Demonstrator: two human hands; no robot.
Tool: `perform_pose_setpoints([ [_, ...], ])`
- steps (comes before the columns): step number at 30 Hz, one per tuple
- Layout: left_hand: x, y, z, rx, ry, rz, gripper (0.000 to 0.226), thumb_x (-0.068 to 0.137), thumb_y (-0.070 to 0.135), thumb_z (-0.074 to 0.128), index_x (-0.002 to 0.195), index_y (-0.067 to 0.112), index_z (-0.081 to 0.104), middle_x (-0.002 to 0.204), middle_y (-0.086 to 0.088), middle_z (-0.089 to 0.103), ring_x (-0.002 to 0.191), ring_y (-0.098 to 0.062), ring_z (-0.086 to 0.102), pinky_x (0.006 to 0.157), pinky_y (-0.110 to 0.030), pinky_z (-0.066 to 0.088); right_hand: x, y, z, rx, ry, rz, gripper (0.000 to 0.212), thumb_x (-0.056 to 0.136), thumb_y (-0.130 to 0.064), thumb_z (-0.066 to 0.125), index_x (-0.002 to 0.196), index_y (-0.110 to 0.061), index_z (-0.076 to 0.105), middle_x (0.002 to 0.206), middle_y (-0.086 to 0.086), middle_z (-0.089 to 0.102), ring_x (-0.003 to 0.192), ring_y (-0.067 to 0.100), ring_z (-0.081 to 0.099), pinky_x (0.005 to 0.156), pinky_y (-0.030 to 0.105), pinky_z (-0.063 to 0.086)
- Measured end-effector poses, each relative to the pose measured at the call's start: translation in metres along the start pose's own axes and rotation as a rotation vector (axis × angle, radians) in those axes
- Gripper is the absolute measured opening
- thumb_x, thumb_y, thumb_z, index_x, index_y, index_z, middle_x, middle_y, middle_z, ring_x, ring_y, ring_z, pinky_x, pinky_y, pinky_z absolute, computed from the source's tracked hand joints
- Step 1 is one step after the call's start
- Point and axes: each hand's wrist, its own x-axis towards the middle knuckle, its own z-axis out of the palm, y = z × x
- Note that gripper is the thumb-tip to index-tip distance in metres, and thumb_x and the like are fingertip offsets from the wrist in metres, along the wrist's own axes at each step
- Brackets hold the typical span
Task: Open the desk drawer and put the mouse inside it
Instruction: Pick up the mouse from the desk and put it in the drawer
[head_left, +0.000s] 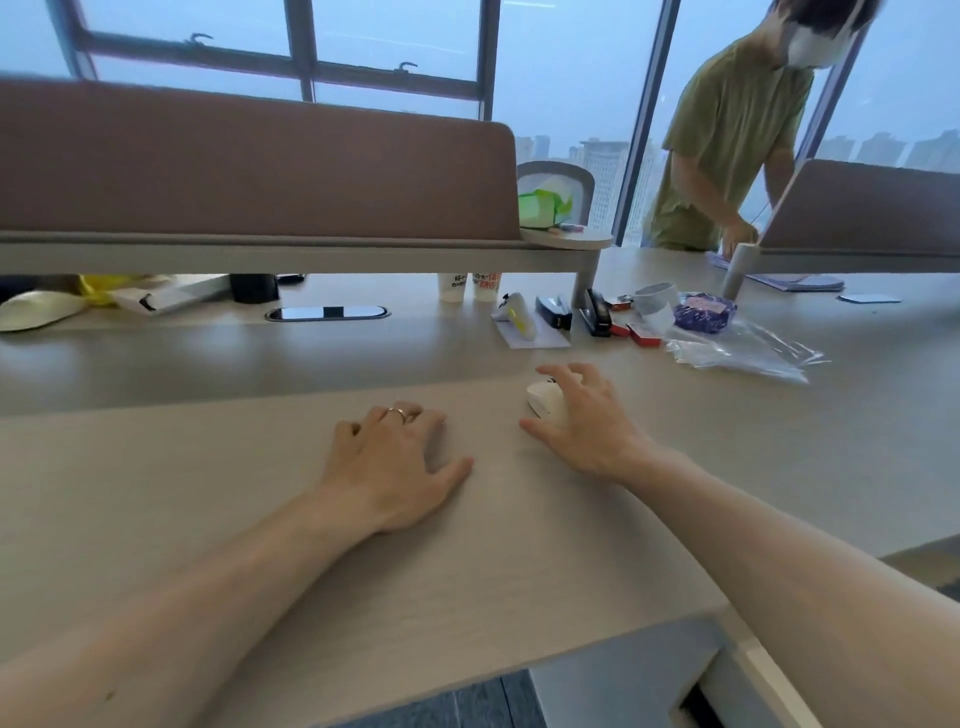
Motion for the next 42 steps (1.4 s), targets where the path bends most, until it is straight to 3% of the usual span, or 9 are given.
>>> perform_pose_setpoints([
  [11, 0.002, -0.001, 0.008, 0.023, 0.04, -0.009, 0.075, 0.078, 0.079, 0.027, 0.138, 0.038, 0.045, 0.148, 0.005, 0.042, 0.134, -0.018, 0.035, 0.102, -0.045, 0.026, 0.002, 0.014, 0.02, -0.041, 0.04, -0.027, 0.05, 0.094, -0.032, 0.053, 0.143, -0.027, 0.046, 0.151, 0.013, 0.035, 0.132, 0.037, 0.042, 0.109, 0.045, 0.038],
  [14, 0.001, 0.0, 0.008, 0.028, 0.036, -0.014, 0.074, 0.079, 0.079, 0.025, 0.138, 0.039, 0.044, 0.149, 0.005, 0.041, 0.134, -0.018, 0.034, 0.103, -0.045, 0.025, 0.001, 0.016, 0.02, -0.018, 0.024, -0.04, 0.048, 0.094, -0.031, 0.053, 0.141, -0.025, 0.049, 0.144, 0.011, 0.043, 0.125, 0.033, 0.049, 0.107, 0.043, 0.041],
  [21, 0.0, 0.001, 0.007, 0.031, 0.023, -0.015, 0.072, 0.079, 0.078, 0.025, 0.137, 0.04, 0.044, 0.148, 0.005, 0.041, 0.133, -0.018, 0.033, 0.103, -0.045, 0.024, -0.011, 0.019, 0.008, 0.014, -0.002, -0.048, 0.051, 0.092, -0.023, 0.053, 0.143, -0.025, 0.049, 0.145, 0.009, 0.043, 0.129, 0.03, 0.047, 0.109, 0.037, 0.037],
  [28, 0.0, 0.002, 0.006, 0.016, -0.007, -0.017, 0.075, 0.078, 0.079, 0.024, 0.138, 0.04, 0.044, 0.149, 0.004, 0.041, 0.134, -0.02, 0.033, 0.104, -0.045, 0.023, -0.087, 0.077, -0.054, -0.019, 0.074, 0.001, 0.051, 0.094, -0.025, 0.057, 0.145, -0.025, 0.048, 0.148, 0.006, 0.043, 0.131, 0.026, 0.047, 0.104, 0.026, 0.03],
  [34, 0.001, 0.007, 0.002, 0.032, -0.062, -0.005, 0.073, 0.08, 0.078, 0.029, 0.138, 0.037, 0.045, 0.15, -0.001, 0.041, 0.136, -0.028, 0.035, 0.105, -0.051, 0.027, -0.197, 0.148, -0.116, -0.045, 0.23, 0.167, 0.057, 0.092, -0.023, 0.062, 0.146, -0.025, 0.045, 0.144, 0.004, 0.044, 0.134, 0.02, 0.04, 0.112, 0.031, 0.028],
  [36, 0.0, 0.03, 0.001, 0.01, -0.058, 0.059, 0.074, 0.08, 0.076, 0.037, 0.14, 0.033, 0.045, 0.151, -0.004, 0.04, 0.136, -0.029, 0.034, 0.107, -0.051, 0.028, -0.232, 0.166, -0.126, -0.02, 0.253, 0.237, 0.058, 0.093, -0.025, 0.062, 0.147, -0.028, 0.04, 0.147, 0.003, 0.038, 0.134, 0.018, 0.038, 0.114, 0.036, 0.029],
  [39, -0.01, 0.101, 0.002, -0.153, -0.041, 0.29, 0.079, 0.078, 0.075, 0.041, 0.141, 0.029, 0.044, 0.149, -0.005, 0.043, 0.136, -0.027, 0.035, 0.11, -0.047, 0.032, -0.268, 0.187, -0.128, -0.012, 0.235, 0.323, 0.063, 0.092, -0.025, 0.066, 0.148, -0.027, 0.037, 0.149, 0.003, 0.037, 0.133, 0.017, 0.039, 0.115, 0.044, 0.035],
  [42, -0.036, 0.184, 0.006, -0.328, -0.001, 0.578, 0.071, 0.081, 0.067, 0.048, 0.14, 0.029, 0.046, 0.144, 0.001, 0.048, 0.131, -0.019, 0.04, 0.109, -0.041, 0.035, -0.289, 0.198, -0.124, 0.009, 0.227, 0.386, 0.067, 0.091, -0.025, 0.067, 0.15, -0.027, 0.036, 0.148, 0.003, 0.042, 0.13, 0.014, 0.041, 0.112, 0.039, 0.036],
])
